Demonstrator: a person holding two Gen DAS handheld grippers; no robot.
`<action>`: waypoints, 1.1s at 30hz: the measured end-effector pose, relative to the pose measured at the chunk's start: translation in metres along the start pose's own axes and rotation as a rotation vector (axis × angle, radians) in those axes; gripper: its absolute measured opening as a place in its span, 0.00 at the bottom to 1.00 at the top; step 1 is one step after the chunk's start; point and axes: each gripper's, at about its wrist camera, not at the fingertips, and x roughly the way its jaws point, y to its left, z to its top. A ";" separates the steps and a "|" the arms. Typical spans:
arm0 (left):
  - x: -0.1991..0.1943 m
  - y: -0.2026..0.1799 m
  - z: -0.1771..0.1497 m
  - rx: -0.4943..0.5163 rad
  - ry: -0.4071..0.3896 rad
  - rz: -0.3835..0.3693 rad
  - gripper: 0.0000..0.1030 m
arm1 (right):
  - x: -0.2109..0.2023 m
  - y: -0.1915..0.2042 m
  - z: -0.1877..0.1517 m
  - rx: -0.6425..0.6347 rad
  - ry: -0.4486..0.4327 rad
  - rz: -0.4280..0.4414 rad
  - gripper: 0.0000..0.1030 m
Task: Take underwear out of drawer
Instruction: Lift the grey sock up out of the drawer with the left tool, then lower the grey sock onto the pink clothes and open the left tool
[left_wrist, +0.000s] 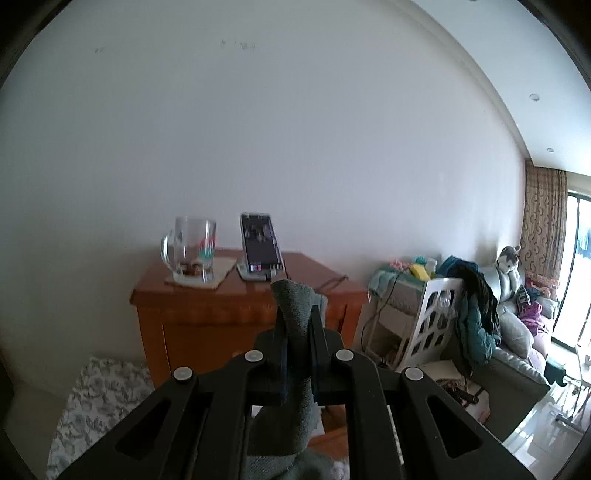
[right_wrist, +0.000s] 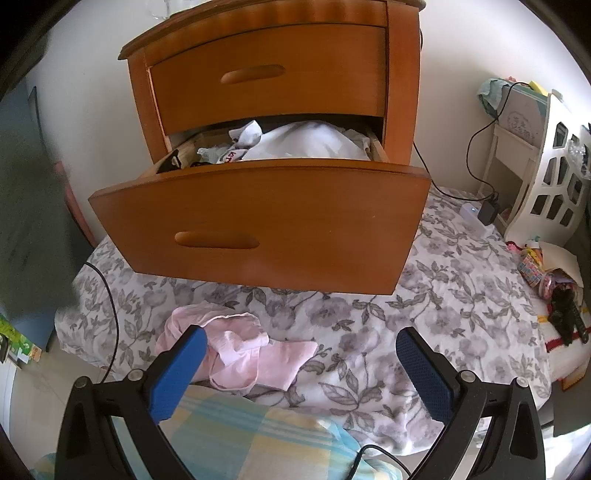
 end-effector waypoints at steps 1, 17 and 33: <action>0.002 0.001 -0.004 -0.006 0.014 0.001 0.09 | 0.000 0.000 0.000 -0.001 0.001 0.000 1.00; 0.085 0.023 -0.117 -0.125 0.387 -0.003 0.09 | 0.008 0.000 -0.004 -0.005 0.026 -0.005 1.00; 0.142 0.059 -0.247 -0.176 0.702 0.166 0.09 | 0.018 -0.001 -0.009 -0.011 0.057 -0.010 1.00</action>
